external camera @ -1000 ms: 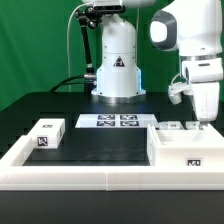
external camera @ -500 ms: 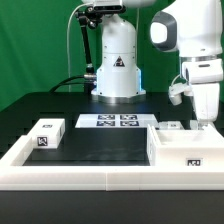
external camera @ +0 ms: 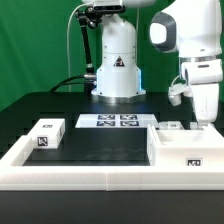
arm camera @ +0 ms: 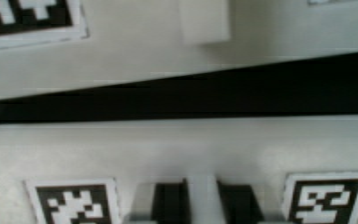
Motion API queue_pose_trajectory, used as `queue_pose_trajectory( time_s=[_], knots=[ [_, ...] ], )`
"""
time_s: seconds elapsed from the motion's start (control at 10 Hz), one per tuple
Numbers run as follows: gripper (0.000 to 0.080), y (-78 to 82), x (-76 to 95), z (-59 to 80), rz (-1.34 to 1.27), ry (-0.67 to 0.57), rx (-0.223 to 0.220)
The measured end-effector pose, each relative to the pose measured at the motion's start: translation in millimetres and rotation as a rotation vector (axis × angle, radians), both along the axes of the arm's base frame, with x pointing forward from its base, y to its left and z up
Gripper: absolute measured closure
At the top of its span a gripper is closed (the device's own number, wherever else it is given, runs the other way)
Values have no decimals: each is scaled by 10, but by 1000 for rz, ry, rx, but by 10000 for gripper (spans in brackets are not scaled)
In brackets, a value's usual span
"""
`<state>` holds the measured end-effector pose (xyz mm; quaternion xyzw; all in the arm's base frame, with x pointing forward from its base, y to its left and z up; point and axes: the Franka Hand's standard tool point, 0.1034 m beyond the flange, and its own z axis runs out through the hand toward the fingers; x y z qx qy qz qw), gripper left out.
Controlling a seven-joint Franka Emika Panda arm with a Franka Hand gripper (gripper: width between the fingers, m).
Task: Assemble cabinet
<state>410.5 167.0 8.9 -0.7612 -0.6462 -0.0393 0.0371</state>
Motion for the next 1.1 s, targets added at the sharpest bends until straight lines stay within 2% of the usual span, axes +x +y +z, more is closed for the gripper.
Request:
queue_pose_trajectory(
  time_s=[0.3, 0.5, 0.7, 1.1],
  knots=[
    [731, -15, 7, 12, -2, 3, -3],
    [729, -80, 91, 202, -6, -13, -19],
    [729, -161, 156, 329, -9, -22, -33],
    [729, -506, 341, 448, -10, -31, -48]
  ],
)
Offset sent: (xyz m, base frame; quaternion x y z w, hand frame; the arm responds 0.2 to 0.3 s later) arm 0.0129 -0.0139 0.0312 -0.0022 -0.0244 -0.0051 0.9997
